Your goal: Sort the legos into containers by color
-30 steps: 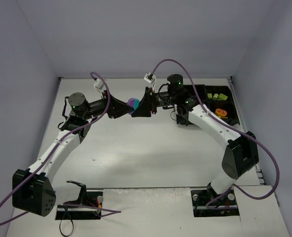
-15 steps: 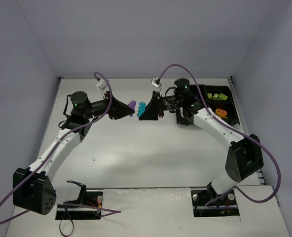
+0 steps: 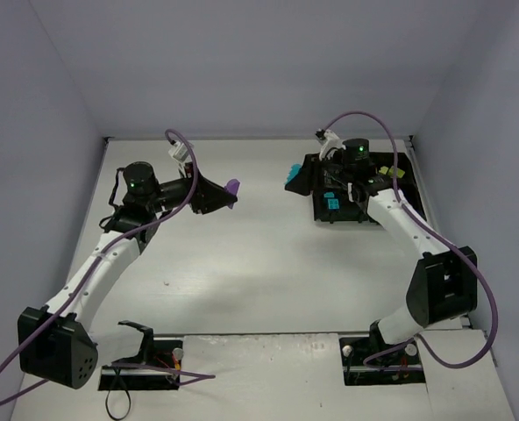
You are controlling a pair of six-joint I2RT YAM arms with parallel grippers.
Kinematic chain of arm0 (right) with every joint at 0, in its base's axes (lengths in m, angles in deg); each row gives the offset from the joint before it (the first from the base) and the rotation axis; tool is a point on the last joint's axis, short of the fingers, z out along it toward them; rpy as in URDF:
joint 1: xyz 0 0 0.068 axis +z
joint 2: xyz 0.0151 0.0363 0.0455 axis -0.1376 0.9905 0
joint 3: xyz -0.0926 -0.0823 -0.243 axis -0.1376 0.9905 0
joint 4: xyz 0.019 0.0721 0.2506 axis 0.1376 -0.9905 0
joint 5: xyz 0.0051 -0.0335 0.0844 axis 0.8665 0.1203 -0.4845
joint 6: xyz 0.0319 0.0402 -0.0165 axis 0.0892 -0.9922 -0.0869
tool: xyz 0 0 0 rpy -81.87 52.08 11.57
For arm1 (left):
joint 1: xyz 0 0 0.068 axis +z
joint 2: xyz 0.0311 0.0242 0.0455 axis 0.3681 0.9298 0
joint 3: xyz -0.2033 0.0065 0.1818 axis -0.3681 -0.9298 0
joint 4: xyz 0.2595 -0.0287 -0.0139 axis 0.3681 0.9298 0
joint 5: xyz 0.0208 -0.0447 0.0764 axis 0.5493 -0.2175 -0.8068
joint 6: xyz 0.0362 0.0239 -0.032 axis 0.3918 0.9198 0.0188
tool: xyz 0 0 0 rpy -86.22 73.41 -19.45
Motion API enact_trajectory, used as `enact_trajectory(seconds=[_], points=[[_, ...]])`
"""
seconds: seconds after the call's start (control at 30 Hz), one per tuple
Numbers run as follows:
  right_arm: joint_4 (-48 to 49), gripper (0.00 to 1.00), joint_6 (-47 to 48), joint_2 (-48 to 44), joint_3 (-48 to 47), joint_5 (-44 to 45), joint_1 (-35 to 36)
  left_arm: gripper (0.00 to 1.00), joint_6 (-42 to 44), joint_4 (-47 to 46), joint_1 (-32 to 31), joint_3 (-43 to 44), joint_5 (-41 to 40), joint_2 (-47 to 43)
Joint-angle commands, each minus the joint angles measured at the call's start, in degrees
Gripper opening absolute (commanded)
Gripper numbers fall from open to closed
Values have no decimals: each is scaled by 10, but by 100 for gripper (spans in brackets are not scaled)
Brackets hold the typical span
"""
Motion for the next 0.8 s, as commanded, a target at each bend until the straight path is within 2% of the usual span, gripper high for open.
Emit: enact_trajectory(seconds=[0.0, 0.07, 0.23, 0.33, 0.57, 0.73, 0.77], points=[[-59, 0, -14, -22, -27, 215, -11, 10, 66, 40, 2, 21, -22, -38], [-68, 0, -49, -19, -23, 297, -21, 10, 92, 76, 2, 20, -42, -48], [-100, 4, -87, 6, -31, 387, -38, 10, 124, 122, 1, 18, -62, -62], [-104, 11, -103, 36, -37, 393, -56, 11, 132, 132, 1, 13, -70, -69], [-119, 36, -124, 100, -67, 410, -78, 11, 166, 174, 1, 11, -87, -80], [-134, 40, -132, 108, -71, 428, -81, 11, 183, 189, 1, 12, -95, -86], [-136, 45, -132, 108, -70, 430, -81, 11, 188, 190, 1, 13, -97, -87]])
